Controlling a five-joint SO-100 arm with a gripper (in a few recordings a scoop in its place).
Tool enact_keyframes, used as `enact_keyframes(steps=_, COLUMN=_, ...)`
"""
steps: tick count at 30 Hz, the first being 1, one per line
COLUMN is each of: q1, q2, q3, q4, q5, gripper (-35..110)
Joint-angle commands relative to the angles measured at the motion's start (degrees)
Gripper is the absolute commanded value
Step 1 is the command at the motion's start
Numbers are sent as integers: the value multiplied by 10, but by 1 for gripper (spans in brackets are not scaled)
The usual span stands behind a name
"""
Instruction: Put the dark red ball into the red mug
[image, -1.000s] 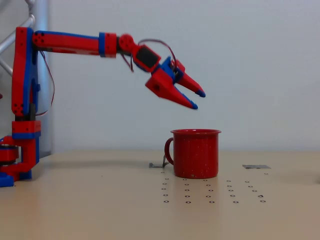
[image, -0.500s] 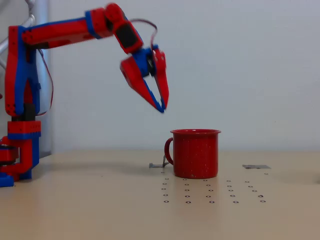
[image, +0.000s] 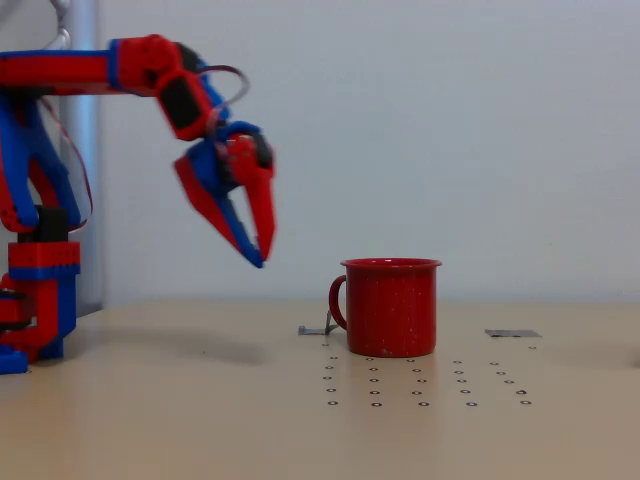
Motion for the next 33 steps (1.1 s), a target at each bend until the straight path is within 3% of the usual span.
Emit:
enact_keyframes(steps=1, q1=-12, q2=98, q3=54, q4=-27, q5=33, gripper=-2)
enact_keyframes(steps=8, q1=-19, q2=313, q3=254, q4=-29, q5=36, gripper=-2)
enact_keyframes(steps=15, q1=-18, q2=522, q3=415, q4=33, q5=18, gripper=-2)
enact_keyframes(steps=19, q1=-33, q2=619, q3=462, q4=95, q5=43, gripper=-2)
enact_keyframes(steps=33, q1=-91, q2=780, q3=550, q4=150, q5=-2, gripper=-2)
